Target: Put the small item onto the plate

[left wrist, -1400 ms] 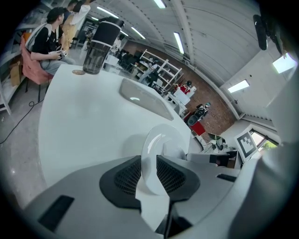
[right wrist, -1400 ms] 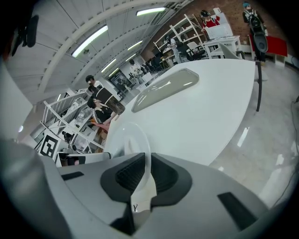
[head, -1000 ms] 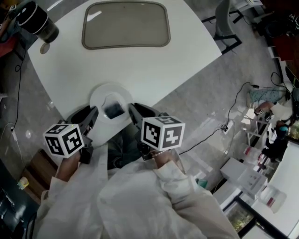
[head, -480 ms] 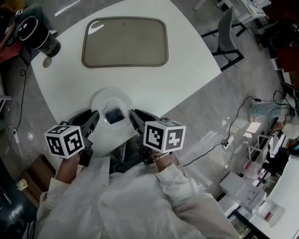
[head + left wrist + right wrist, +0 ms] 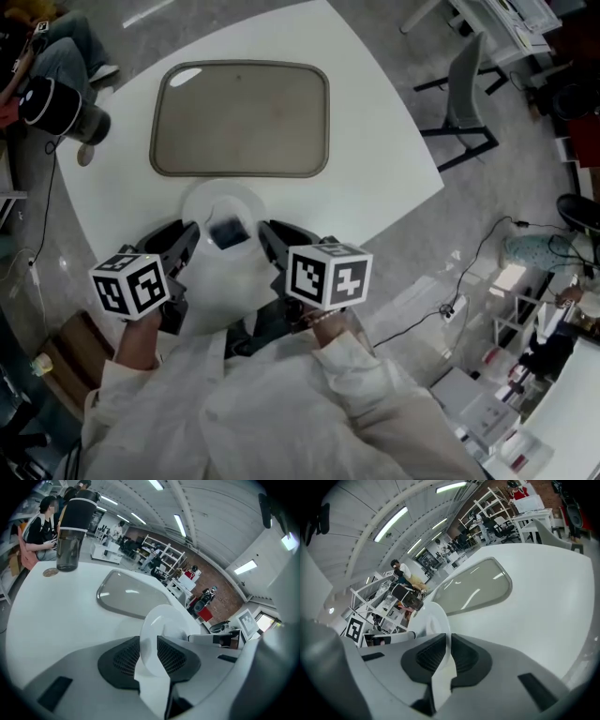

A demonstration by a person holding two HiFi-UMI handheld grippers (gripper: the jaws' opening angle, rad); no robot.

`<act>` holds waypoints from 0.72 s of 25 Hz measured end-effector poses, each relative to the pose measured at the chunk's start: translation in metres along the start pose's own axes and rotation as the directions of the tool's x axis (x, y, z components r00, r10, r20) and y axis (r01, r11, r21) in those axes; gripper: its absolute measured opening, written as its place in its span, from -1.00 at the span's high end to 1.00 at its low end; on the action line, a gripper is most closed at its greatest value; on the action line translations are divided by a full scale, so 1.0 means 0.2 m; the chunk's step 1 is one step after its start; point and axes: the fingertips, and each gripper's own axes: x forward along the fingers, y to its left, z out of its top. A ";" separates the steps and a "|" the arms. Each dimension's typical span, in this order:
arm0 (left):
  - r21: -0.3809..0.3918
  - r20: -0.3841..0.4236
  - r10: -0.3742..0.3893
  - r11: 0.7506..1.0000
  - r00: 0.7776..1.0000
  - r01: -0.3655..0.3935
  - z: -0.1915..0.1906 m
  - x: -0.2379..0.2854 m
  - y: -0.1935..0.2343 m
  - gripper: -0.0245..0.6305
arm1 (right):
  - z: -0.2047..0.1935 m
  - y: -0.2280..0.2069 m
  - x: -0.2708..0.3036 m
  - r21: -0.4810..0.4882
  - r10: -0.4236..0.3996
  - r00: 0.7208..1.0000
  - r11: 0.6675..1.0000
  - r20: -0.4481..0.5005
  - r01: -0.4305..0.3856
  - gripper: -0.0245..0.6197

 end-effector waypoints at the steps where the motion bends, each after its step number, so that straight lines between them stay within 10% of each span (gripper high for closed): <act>1: -0.002 0.005 0.003 1.000 1.000 -0.003 0.03 0.02 0.00 0.60 | 0.04 -0.01 0.01 -0.003 0.005 1.000 1.000 -0.004 -0.005 0.79; 18: -0.051 0.097 0.052 0.998 0.994 -0.047 0.53 0.30 0.07 0.60 | 0.56 -0.15 0.29 -0.007 0.041 0.999 0.999 -0.027 -0.041 0.79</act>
